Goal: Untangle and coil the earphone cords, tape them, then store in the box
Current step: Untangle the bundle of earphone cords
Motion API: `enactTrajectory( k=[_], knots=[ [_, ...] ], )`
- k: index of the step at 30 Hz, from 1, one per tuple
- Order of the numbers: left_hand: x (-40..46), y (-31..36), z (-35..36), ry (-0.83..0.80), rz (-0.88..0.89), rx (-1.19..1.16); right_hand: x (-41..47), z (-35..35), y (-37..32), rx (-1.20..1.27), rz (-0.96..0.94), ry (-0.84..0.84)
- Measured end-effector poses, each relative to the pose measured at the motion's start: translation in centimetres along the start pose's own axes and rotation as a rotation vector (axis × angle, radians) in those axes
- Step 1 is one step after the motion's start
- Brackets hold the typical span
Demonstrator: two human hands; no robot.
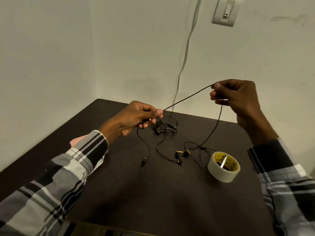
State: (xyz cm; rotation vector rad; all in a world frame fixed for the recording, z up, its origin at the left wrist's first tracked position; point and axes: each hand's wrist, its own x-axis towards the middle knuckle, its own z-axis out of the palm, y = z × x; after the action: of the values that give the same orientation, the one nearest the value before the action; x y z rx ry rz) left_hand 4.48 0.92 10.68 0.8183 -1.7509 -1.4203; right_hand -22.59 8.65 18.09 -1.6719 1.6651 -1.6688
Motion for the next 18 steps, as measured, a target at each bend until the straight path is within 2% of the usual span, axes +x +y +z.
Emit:
enactTrajectory(
  k=[4, 7, 10, 16, 18],
  knots=[
    [-0.2, -0.4, -0.2, 0.004, -0.01, -0.026, 1.4, -2.0, 2.3, -0.072, 0.056, 0.107],
    [-0.2, -0.7, 0.0, 0.001, -0.011, -0.039, 1.2, -2.4, 4.3, -0.29, 0.059, 0.086],
    [-0.2, -0.6, 0.5, -0.008, -0.013, -0.034, -0.6, -0.9, 3.9, -0.453, -0.013, 0.002],
    [0.4, 0.2, 2.6, -0.047, 0.008, 0.0, -4.5, 4.7, 0.9, -0.221, -0.085, -0.389],
    [0.4, 0.3, 2.8, -0.046, 0.012, -0.005, -4.9, 5.9, 0.8, -0.207, -0.143, -0.452]
  ],
)
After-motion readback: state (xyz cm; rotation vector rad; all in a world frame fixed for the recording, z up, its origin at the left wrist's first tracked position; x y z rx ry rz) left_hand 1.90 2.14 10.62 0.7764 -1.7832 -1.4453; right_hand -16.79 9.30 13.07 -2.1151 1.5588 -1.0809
